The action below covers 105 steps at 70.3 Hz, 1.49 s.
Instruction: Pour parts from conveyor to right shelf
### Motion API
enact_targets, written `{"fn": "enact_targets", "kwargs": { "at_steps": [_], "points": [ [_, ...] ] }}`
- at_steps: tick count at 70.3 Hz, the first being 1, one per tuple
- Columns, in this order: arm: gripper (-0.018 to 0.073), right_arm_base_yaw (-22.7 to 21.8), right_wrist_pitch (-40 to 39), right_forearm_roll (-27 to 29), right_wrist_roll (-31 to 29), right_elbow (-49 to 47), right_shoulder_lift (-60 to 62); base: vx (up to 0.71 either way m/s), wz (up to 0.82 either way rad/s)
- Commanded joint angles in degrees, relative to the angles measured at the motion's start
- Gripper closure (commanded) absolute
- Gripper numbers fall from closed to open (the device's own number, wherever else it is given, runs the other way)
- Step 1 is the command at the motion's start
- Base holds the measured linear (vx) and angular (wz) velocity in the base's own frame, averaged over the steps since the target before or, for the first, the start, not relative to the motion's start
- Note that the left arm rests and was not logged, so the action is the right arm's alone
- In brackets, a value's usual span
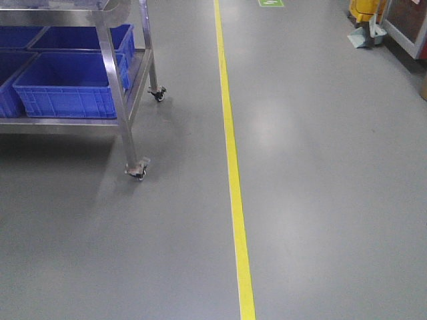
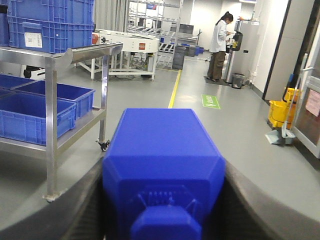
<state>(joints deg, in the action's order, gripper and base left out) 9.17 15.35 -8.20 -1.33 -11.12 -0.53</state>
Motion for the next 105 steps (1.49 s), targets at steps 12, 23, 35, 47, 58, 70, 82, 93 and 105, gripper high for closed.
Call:
{"fn": "enact_targets", "kwargs": {
  "at_steps": [12, 23, 35, 47, 58, 70, 82, 93, 105],
  "points": [
    [0.0568, -0.2, -4.9, -0.6, -0.7, -1.7, -0.9, 0.53, 0.15],
    [0.0568, -0.2, -4.9, -0.6, -0.7, -1.7, -0.9, 0.51, 0.20],
    [0.0568, -0.2, -4.9, -0.6, -0.7, -1.7, -0.9, 0.48, 0.22],
    [0.0568, -0.2, -4.9, -0.6, -0.7, -1.7, -0.9, 0.45, 0.29],
    [0.0568, -0.2, -4.9, -0.6, -0.7, -1.7, -0.9, 0.40, 0.49],
    [0.0568, -0.2, -4.9, -0.6, -0.7, -1.7, -0.9, 0.35, 0.81],
    [0.0568, -0.2, -4.9, -0.6, -0.7, -1.7, -0.9, 0.29, 1.06],
    [0.0568, -0.2, -4.9, -0.6, -0.7, -1.7, -0.9, 0.24, 1.00],
    [0.0568, -0.2, -4.9, -0.6, -0.7, -1.7, -0.9, 0.22, 0.87]
  ]
}}
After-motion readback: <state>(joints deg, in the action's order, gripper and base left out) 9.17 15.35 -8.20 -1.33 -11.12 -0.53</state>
